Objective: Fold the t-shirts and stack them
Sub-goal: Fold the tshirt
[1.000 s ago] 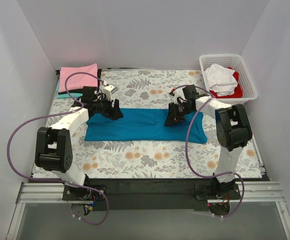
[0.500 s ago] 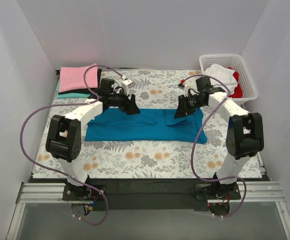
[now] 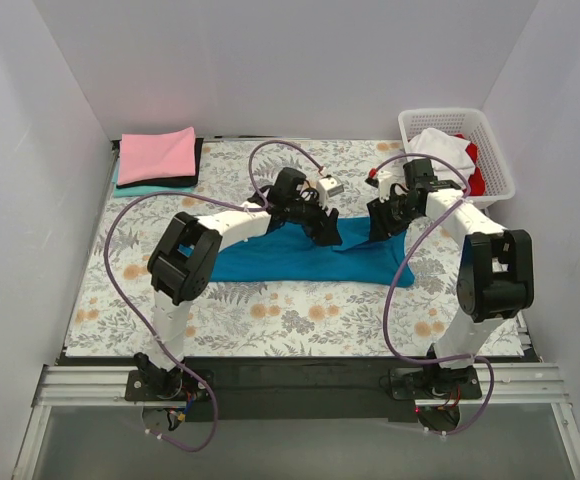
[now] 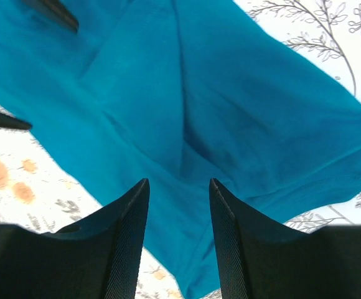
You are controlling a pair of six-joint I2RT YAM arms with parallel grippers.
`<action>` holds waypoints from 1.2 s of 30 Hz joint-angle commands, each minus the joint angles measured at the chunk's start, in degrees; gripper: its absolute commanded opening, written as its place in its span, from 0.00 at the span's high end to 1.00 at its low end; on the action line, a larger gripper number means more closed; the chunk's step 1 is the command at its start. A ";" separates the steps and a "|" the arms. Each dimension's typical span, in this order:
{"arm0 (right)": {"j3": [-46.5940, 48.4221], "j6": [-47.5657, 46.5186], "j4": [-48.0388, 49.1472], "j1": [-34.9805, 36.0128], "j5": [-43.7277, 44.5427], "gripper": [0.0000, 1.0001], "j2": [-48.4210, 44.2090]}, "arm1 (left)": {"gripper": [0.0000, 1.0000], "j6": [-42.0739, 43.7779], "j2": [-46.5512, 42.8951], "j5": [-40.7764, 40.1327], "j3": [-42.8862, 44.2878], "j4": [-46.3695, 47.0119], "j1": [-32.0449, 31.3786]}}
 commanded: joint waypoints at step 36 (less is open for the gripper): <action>0.24 -5.34 10.11 -2.12 3.98 0.97 7.33 | 0.49 -2.69 -8.95 -8.67 -8.10 2.13 7.90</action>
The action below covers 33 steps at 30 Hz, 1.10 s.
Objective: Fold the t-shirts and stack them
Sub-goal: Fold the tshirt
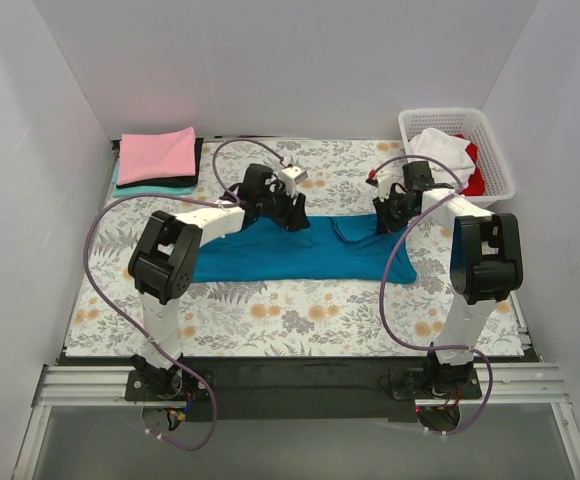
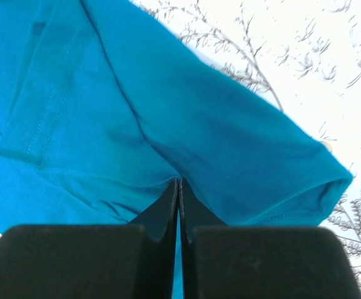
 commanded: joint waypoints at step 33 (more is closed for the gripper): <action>13.14 8.73 -9.13 8.61 -7.09 0.74 8.97 | 0.73 35.59 -8.54 1.76 0.79 -48.70 39.71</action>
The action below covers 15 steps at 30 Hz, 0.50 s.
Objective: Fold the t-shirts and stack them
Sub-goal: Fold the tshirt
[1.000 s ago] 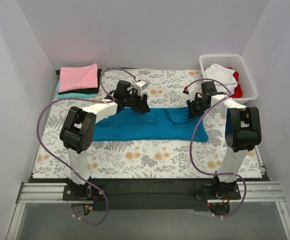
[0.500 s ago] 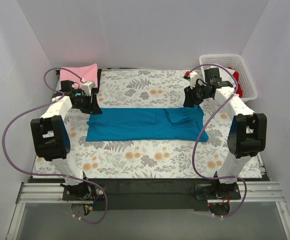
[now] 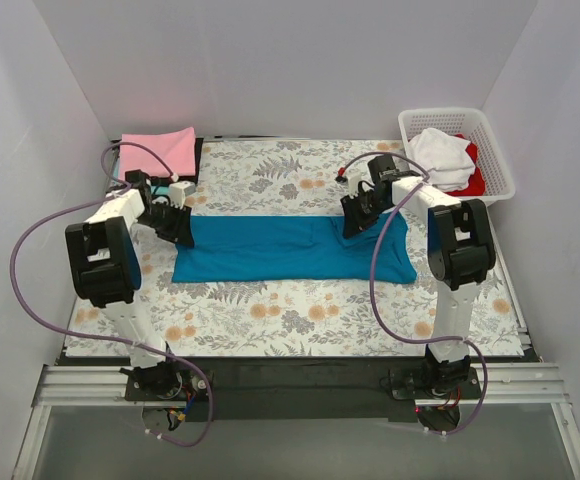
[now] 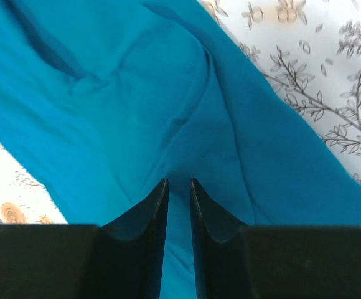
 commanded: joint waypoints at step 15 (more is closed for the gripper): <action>-1.91 1.18 3.44 0.11 7.93 0.76 3.13 | 0.75 4.46 -3.54 8.32 8.33 -5.26 2.33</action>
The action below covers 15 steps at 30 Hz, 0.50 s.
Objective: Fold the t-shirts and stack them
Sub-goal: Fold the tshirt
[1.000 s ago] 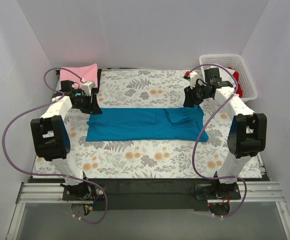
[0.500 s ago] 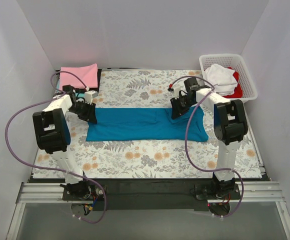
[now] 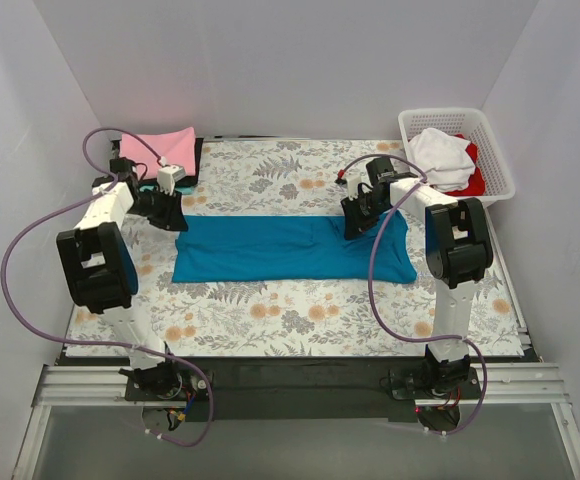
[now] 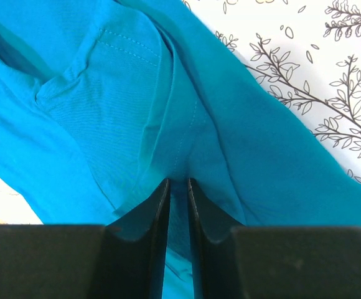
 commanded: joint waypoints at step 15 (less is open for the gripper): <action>2.02 -4.27 2.26 2.86 12.28 0.77 2.57 | 0.89 5.99 9.20 1.58 6.36 -9.42 0.56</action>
